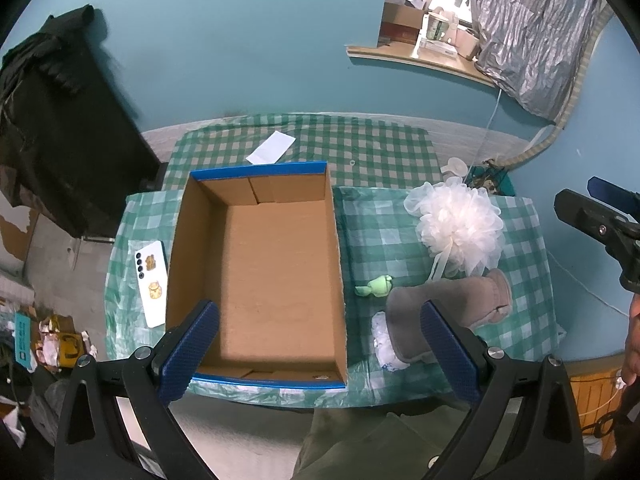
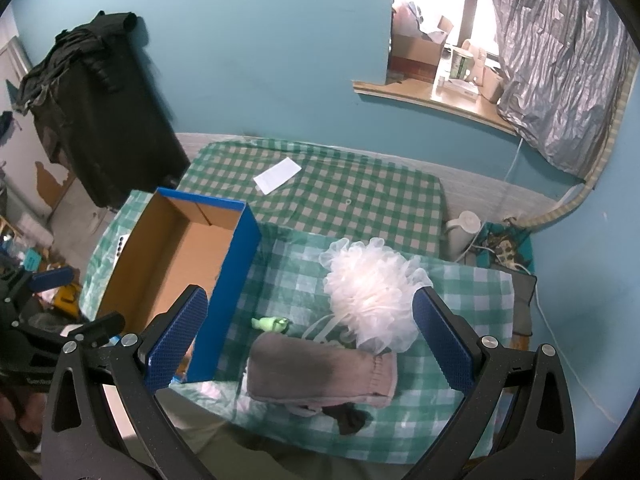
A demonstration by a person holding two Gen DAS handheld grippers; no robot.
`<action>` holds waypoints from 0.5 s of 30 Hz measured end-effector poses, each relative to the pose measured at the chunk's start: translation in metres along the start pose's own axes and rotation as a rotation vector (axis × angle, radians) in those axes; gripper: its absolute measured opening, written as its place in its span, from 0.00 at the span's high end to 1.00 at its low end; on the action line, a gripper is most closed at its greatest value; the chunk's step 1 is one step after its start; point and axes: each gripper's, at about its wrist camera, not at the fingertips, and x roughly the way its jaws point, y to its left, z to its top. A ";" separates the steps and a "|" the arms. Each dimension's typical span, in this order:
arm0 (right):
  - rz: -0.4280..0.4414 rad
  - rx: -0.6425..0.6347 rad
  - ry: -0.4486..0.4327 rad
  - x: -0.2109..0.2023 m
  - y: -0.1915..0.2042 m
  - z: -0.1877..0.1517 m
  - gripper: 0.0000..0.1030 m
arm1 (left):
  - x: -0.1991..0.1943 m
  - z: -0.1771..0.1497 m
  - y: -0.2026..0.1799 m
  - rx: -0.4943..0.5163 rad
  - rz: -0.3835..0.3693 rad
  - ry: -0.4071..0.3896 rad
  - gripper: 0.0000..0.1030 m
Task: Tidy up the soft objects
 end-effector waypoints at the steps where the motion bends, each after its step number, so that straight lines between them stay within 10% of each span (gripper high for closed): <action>1: -0.001 0.000 0.000 0.000 0.000 0.000 0.01 | 0.000 -0.001 0.000 0.000 0.000 0.000 0.02; 15: -0.001 0.000 0.001 0.000 0.000 -0.001 0.01 | 0.001 -0.002 -0.001 0.017 -0.009 0.015 0.02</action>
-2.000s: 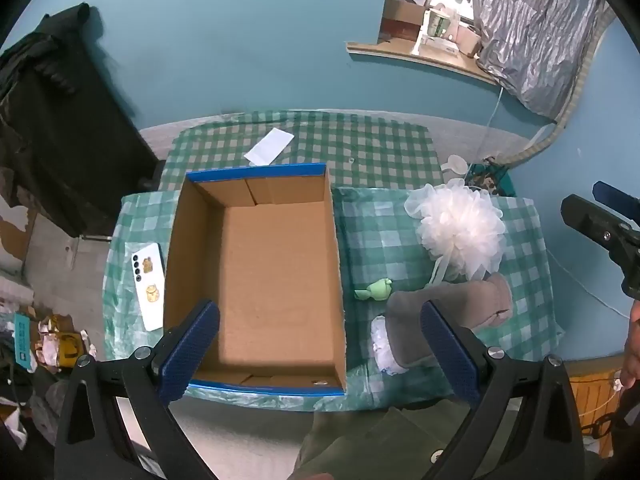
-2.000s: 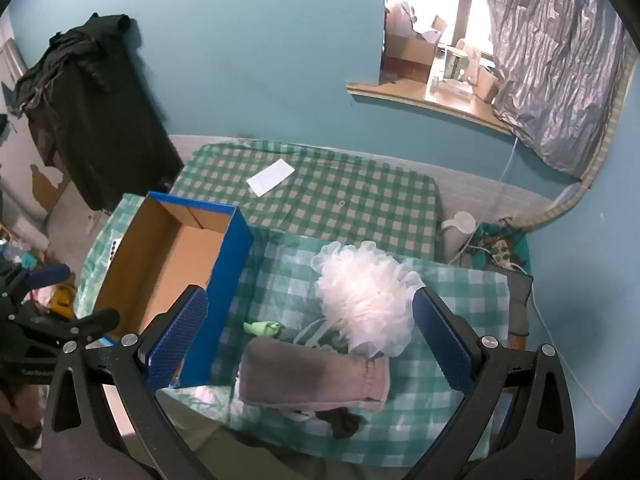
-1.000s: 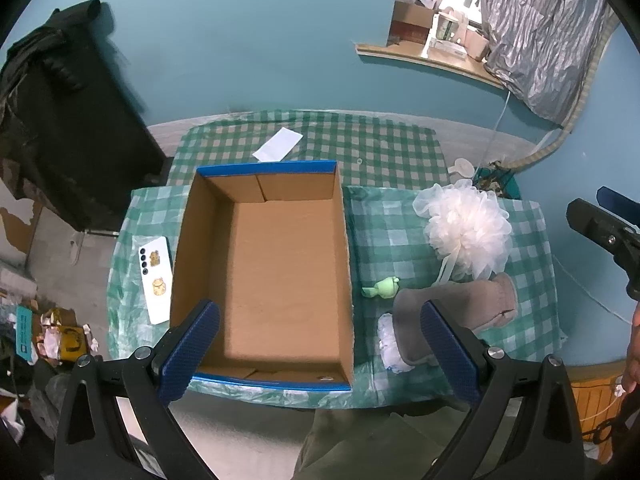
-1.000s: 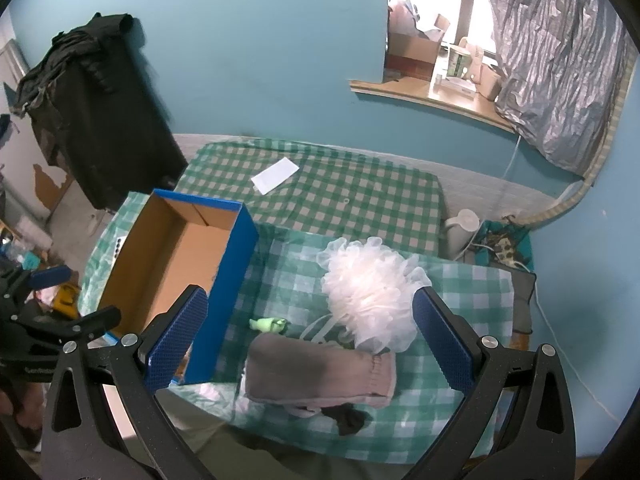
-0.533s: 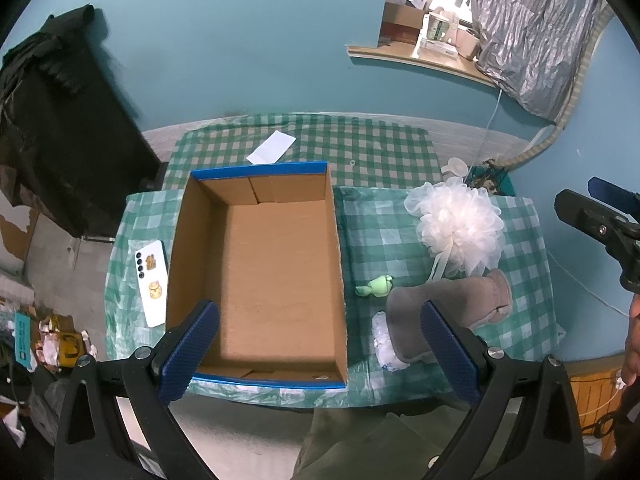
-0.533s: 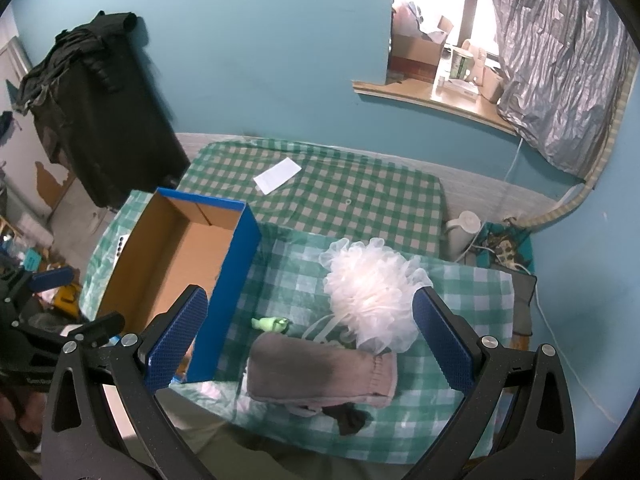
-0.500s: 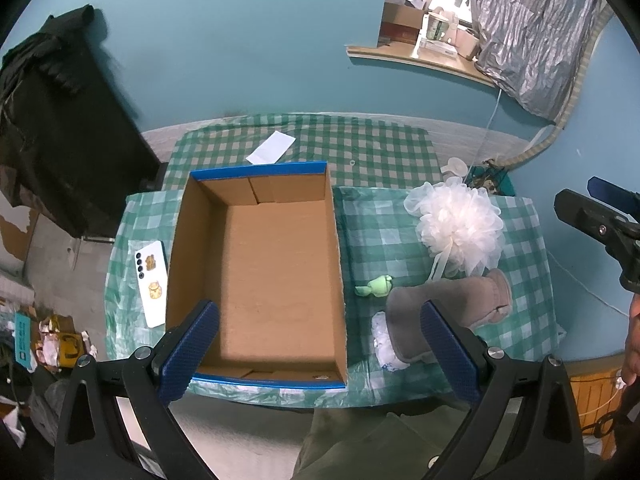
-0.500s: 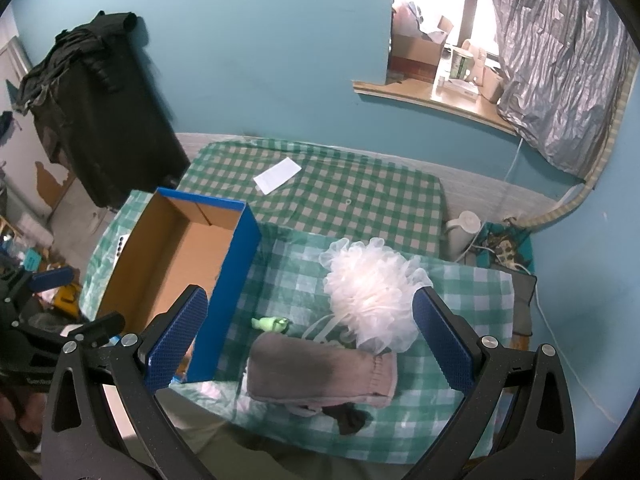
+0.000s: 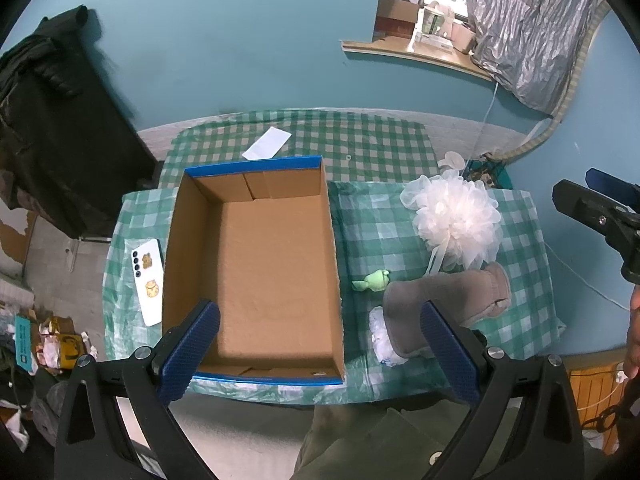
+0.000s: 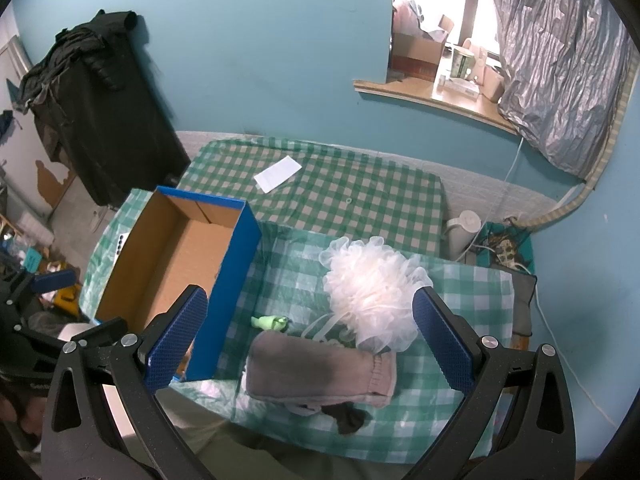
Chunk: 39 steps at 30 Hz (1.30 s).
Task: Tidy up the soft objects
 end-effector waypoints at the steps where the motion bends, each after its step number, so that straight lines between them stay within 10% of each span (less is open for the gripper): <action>1: -0.001 0.000 0.001 0.000 0.000 0.000 0.01 | 0.000 0.000 0.000 0.000 0.000 -0.001 0.02; 39: -0.006 0.008 0.015 -0.003 -0.014 -0.004 0.01 | 0.004 0.001 -0.020 0.057 -0.031 -0.004 0.02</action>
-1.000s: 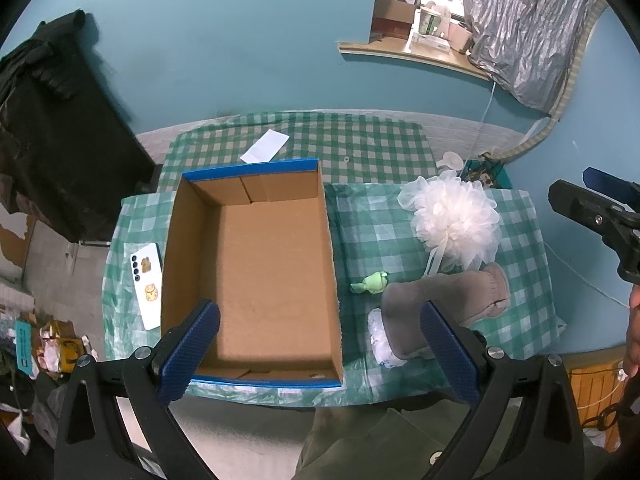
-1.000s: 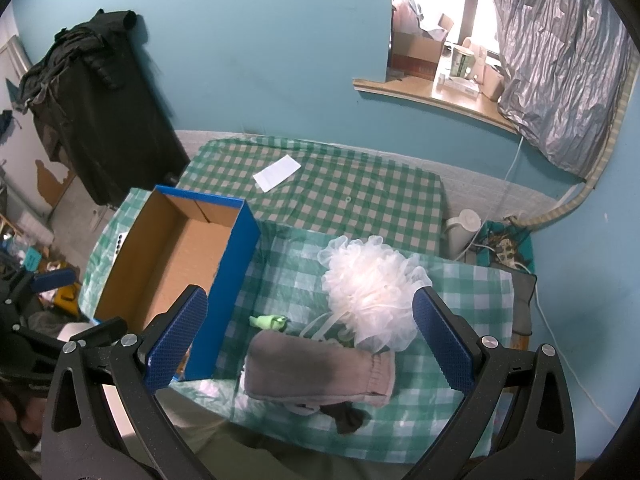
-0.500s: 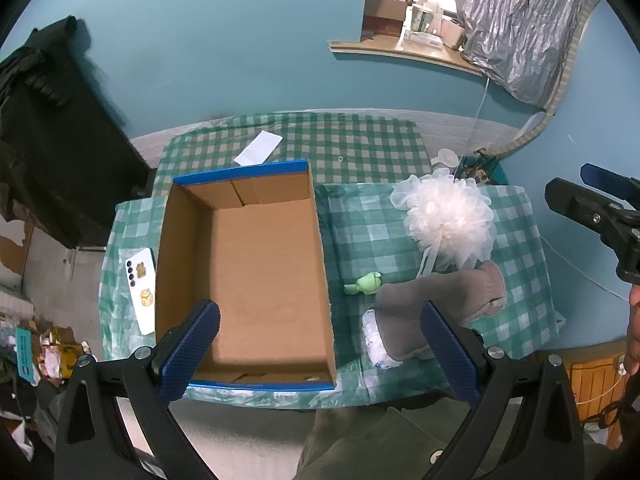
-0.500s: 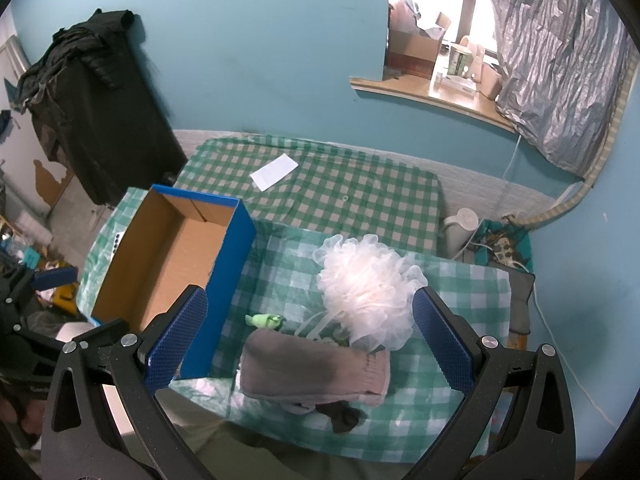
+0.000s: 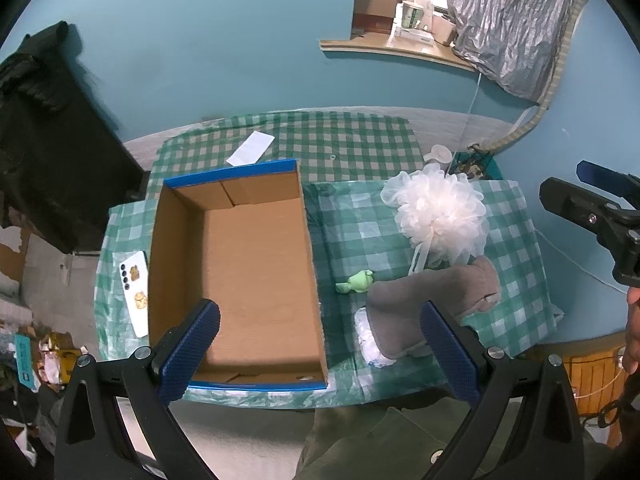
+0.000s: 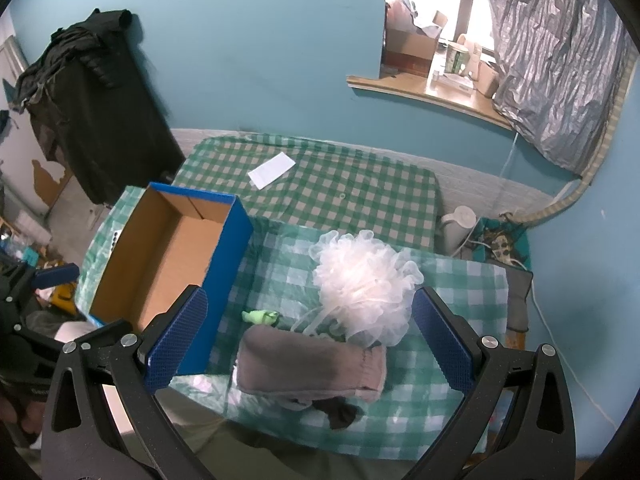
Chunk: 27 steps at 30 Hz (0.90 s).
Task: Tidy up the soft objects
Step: 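Reach the left tool to the grey fleece sock and close on it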
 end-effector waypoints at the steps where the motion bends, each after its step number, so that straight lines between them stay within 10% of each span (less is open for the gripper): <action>1: -0.002 0.005 0.004 0.000 -0.002 -0.001 0.01 | 0.002 0.000 -0.002 0.006 -0.009 0.002 0.02; 27: -0.095 0.228 0.117 0.026 -0.098 -0.065 0.01 | 0.085 -0.009 -0.103 0.398 -0.134 0.057 0.02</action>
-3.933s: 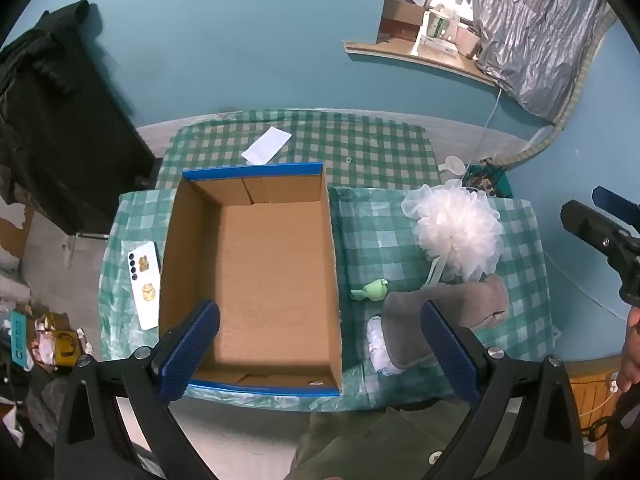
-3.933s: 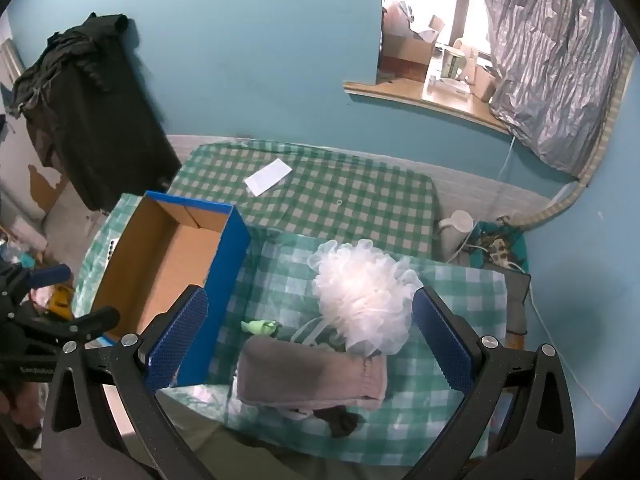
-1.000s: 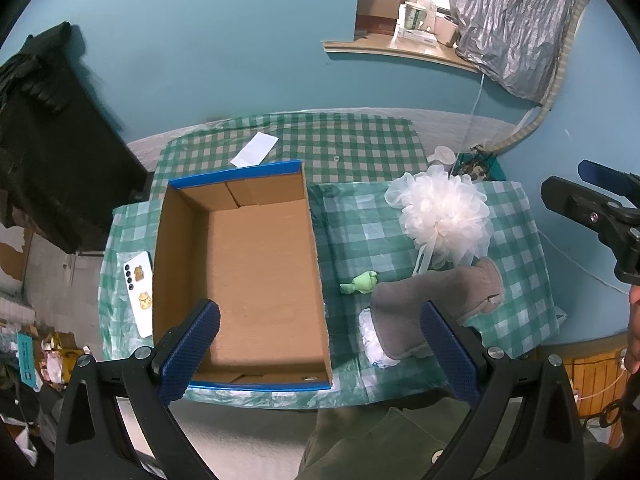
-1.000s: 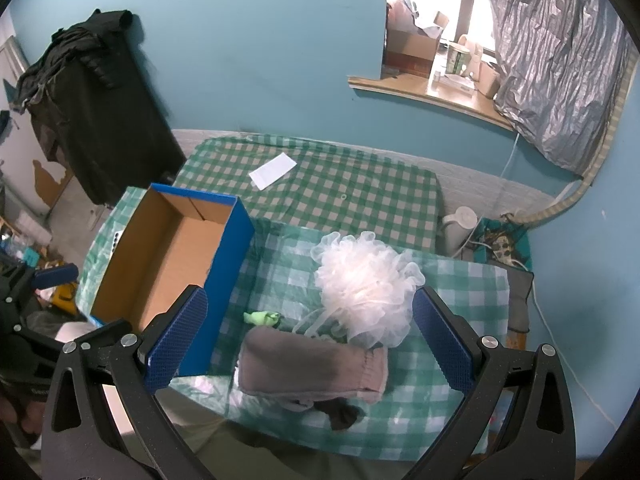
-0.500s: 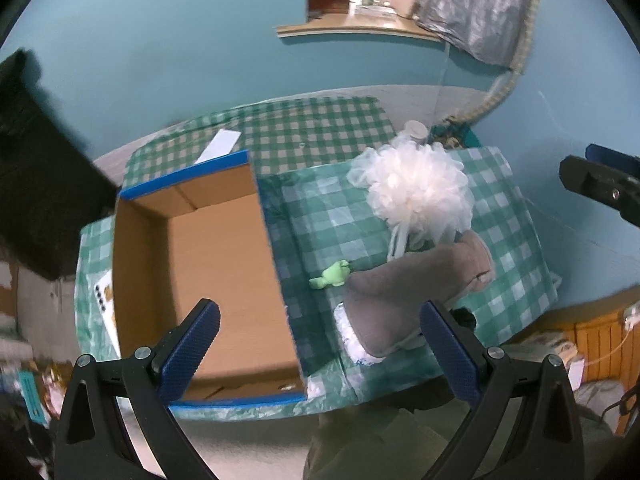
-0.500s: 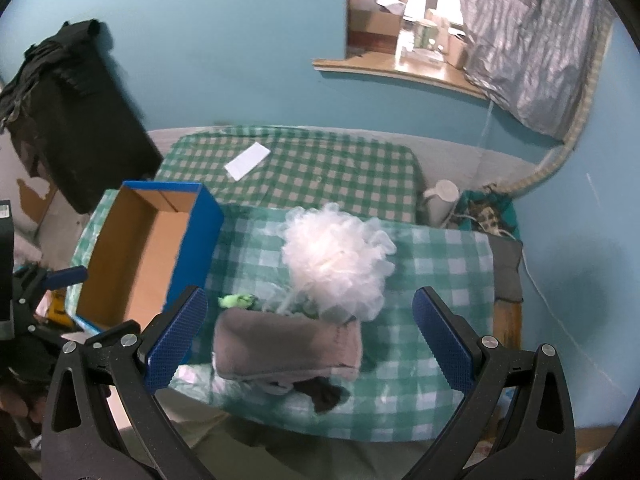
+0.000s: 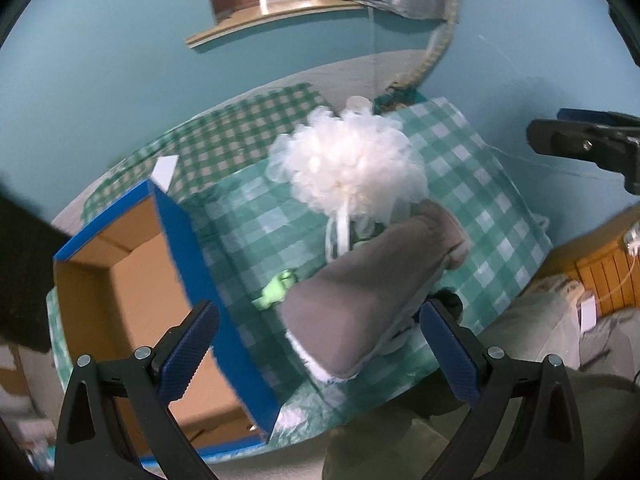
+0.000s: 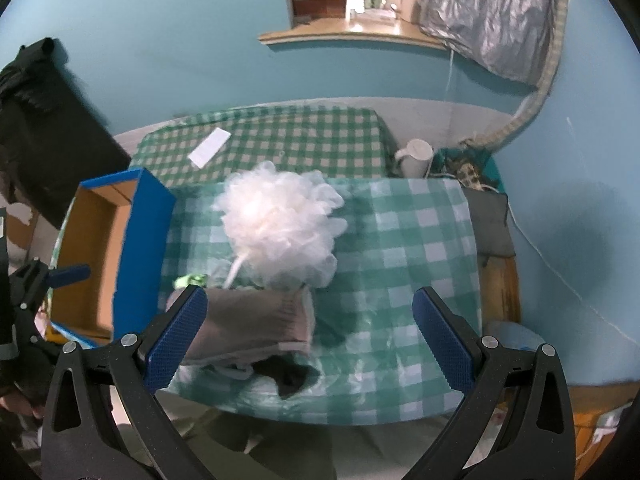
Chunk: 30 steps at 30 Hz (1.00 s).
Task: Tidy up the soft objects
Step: 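Reach the left tool to the grey fleece sock and close on it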
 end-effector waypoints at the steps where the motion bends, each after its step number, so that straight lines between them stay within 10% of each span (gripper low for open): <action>1: 0.000 0.007 0.009 0.004 -0.004 -0.002 0.01 | 0.006 0.001 -0.005 0.022 -0.011 0.006 0.02; 30: -0.004 0.116 0.170 0.081 -0.062 -0.046 0.01 | 0.116 0.002 -0.079 0.308 -0.045 0.167 0.02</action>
